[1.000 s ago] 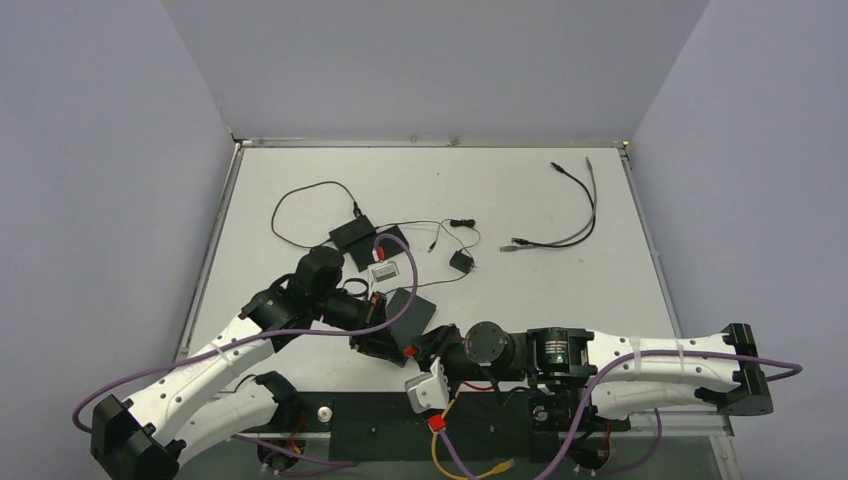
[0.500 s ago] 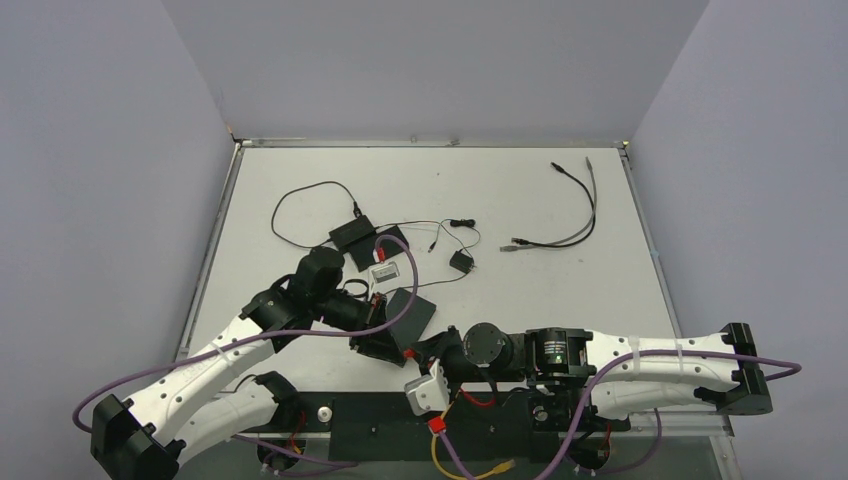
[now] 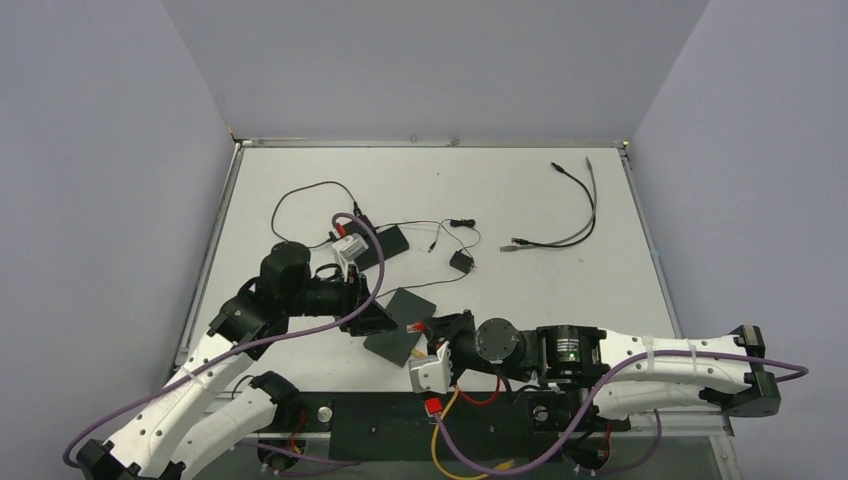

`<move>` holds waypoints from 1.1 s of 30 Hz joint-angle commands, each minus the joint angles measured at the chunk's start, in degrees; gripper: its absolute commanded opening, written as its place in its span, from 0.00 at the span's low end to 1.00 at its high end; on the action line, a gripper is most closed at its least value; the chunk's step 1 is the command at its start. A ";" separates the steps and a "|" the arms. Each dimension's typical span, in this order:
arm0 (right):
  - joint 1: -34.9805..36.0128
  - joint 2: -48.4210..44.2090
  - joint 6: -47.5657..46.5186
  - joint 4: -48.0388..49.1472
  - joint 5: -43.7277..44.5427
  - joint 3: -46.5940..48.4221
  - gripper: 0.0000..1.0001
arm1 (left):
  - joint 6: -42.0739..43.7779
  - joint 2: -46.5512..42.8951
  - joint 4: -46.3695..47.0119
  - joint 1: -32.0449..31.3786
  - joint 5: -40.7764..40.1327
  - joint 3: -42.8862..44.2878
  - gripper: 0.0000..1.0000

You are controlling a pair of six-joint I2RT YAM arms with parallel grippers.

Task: Insert the plug into the switch port
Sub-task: Pick up the connector from the center of the board.

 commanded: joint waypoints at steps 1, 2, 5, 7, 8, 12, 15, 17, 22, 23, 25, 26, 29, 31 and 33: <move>0.48 -3.30 4.11 -0.02 4.97 3.27 0.00 | 0.22 -3.52 0.72 0.36 -11.35 2.23 0.45; 0.48 -3.55 5.18 0.13 4.98 3.39 0.00 | -0.07 -3.88 1.20 0.36 -13.29 1.70 0.46; 0.53 -3.96 11.93 -0.82 3.14 5.46 0.00 | -0.76 -3.90 3.23 0.38 -15.40 0.74 0.48; 1.12 -4.05 15.52 -1.75 2.08 6.91 0.00 | -1.46 -3.66 5.51 0.37 -15.61 -0.33 0.49; 2.01 -4.13 17.39 -2.06 2.00 7.45 0.00 | -1.59 -3.28 6.29 0.41 -15.74 -0.62 0.50; 4.98 -3.14 22.42 -5.82 1.84 12.46 0.00 | -1.65 -1.73 8.82 0.36 -17.37 -1.06 0.52; 7.83 -1.41 25.11 -11.06 5.83 15.78 0.00 | -1.62 -0.97 10.39 0.36 -17.33 -0.42 0.52; 9.12 -0.14 27.22 -14.26 10.41 17.50 0.00 | -1.61 -0.97 10.84 0.36 -17.00 0.22 0.53; 12.25 0.50 32.16 -19.08 19.67 17.91 0.00 | -0.64 -1.92 9.91 0.36 -16.87 1.69 0.53; 13.22 0.24 33.31 -19.11 20.29 17.61 0.00 | -0.48 -2.21 9.72 0.36 -16.93 1.80 0.53; 14.49 -0.40 35.20 -19.26 20.82 17.01 0.00 | -0.19 -2.61 9.33 0.36 -17.11 1.78 0.53; 15.00 -0.75 35.75 -19.42 20.47 16.86 0.00 | 0.02 -2.72 9.24 0.36 -17.21 1.70 0.53; 17.60 -1.97 38.07 -19.70 19.37 16.22 0.00 | 0.09 -3.03 9.15 0.36 -17.38 1.45 0.54; 18.69 -3.78 39.56 -20.28 17.91 15.82 0.00 | 0.08 -3.09 9.23 0.36 -17.12 1.21 0.54; 19.29 -5.38 41.31 -20.85 15.98 15.37 0.00 | 0.23 -3.09 9.19 0.36 -17.05 0.99 0.54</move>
